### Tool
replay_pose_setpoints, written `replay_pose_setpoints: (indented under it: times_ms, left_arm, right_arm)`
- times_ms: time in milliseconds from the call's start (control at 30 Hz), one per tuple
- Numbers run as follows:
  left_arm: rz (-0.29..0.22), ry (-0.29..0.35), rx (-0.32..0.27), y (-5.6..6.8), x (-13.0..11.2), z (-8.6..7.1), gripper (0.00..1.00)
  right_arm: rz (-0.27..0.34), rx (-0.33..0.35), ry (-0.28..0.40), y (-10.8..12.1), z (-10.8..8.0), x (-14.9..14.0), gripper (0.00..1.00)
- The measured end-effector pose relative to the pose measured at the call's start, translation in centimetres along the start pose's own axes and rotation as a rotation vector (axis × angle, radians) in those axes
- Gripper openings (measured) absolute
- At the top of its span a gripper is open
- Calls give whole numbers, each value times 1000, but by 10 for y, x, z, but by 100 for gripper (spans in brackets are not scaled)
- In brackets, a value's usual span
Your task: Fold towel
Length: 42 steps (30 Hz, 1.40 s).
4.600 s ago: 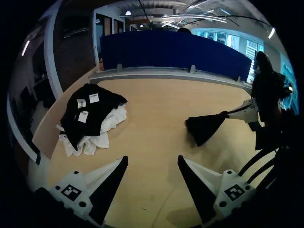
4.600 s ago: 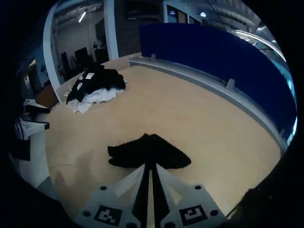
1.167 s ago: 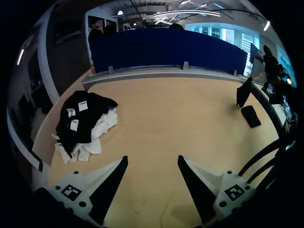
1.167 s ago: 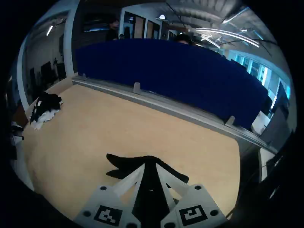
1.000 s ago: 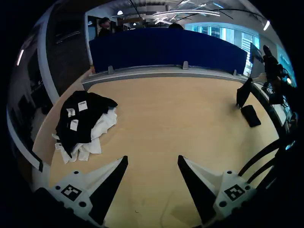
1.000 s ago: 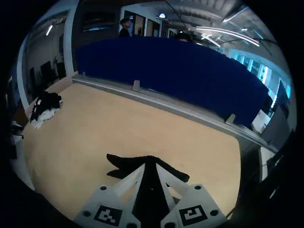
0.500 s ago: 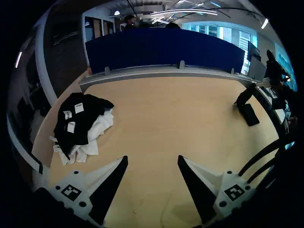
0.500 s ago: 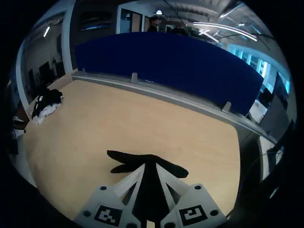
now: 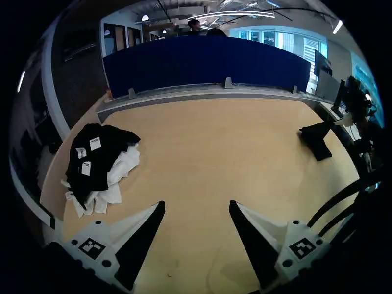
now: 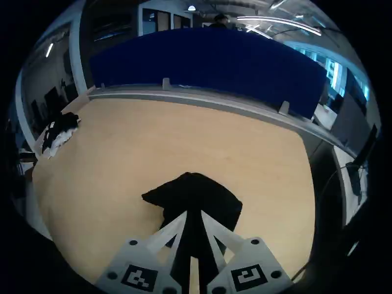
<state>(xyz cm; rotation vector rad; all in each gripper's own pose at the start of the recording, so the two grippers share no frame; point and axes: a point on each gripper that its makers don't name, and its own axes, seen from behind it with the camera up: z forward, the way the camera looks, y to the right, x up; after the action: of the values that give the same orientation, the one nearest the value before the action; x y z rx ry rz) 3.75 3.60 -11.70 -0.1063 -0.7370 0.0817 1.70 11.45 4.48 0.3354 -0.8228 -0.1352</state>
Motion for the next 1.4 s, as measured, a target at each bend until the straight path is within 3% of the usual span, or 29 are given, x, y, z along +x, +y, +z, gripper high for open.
replay_pose_setpoints:
  times_ms: [267, 467, 800, 1100, 1400]
  left_arm:
    - [9, 10, -7, 5, 5, -2, 97]
    - [13, 7, -3, 5, 3, -4, 97]
    - [27, 2, 5, 5, 1, -6, 97]
    - [37, 4, 5, 9, 4, -6, 98]
    - [39, 6, 8, 10, 5, -5, 98]
  right_arm:
    - [11, -9, -46, -1, -6, -34, 5]
    - [56, -38, -109, 12, -8, -73, 5]
    - [134, -121, -223, 33, 5, -128, 5]
    - [146, -150, -258, 31, 21, -143, 5]
    - [202, -182, -273, 35, 28, -151, 5]
